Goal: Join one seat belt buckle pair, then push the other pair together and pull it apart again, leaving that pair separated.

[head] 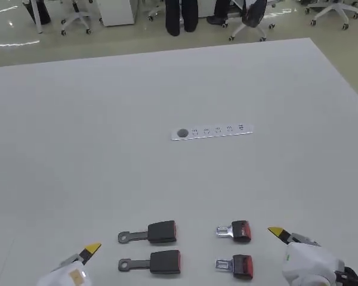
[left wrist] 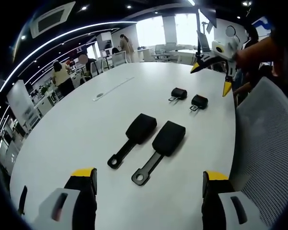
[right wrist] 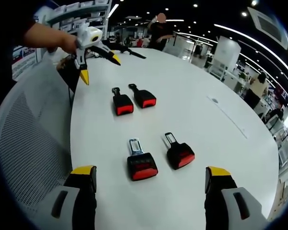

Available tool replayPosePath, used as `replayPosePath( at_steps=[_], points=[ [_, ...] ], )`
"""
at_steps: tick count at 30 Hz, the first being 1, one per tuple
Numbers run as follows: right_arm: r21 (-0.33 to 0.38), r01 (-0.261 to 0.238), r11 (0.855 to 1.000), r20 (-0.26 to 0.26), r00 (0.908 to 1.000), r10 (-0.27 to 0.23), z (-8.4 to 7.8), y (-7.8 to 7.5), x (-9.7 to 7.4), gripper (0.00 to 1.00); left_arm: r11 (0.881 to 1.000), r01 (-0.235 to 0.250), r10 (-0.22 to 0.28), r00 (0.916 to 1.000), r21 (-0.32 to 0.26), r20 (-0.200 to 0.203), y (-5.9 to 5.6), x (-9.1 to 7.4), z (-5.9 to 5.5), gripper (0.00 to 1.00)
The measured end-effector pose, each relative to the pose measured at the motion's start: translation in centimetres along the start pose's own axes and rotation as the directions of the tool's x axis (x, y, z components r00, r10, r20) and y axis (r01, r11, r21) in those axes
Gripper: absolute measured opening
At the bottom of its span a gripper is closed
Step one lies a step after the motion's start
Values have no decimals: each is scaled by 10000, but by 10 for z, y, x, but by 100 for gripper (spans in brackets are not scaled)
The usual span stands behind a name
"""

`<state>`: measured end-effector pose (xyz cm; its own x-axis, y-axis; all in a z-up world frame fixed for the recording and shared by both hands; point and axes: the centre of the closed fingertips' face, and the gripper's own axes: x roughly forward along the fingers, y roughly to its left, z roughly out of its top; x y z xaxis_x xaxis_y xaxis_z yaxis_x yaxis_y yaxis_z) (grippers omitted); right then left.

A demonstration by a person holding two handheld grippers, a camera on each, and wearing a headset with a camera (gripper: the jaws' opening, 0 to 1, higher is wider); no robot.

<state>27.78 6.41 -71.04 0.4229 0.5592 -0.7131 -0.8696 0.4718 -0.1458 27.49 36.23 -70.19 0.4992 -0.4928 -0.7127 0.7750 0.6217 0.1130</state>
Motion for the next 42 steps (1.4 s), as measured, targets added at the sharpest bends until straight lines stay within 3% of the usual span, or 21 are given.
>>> replayPosePath(
  at_steps=[12,16,23,28,38,42],
  points=[
    [-140,-333,9993,-176,9993,331,0,1,9,89,9987,490,-488,9987,154,-132,-9,19,3,88],
    [-207,-517,9984,-356,9981,510,-1,4,13,81,9967,745,-740,9971,316,-160,-11,27,5,79],
    [-316,-817,9962,-355,9961,805,-1,10,17,72,9910,1130,-1112,9934,714,-298,-20,41,13,72],
    [-474,-1005,9938,-455,9941,984,-2,15,20,65,9852,1429,-1384,9890,943,-526,-29,51,15,57],
    [-479,-1191,9917,-577,9915,1163,-4,17,28,56,9778,1629,-1539,9851,1315,-762,-26,68,11,53],
    [-526,-1422,9884,-711,9878,1383,-5,21,30,47,9735,1795,-1673,9815,1415,-935,-28,72,13,53]
  ],
)
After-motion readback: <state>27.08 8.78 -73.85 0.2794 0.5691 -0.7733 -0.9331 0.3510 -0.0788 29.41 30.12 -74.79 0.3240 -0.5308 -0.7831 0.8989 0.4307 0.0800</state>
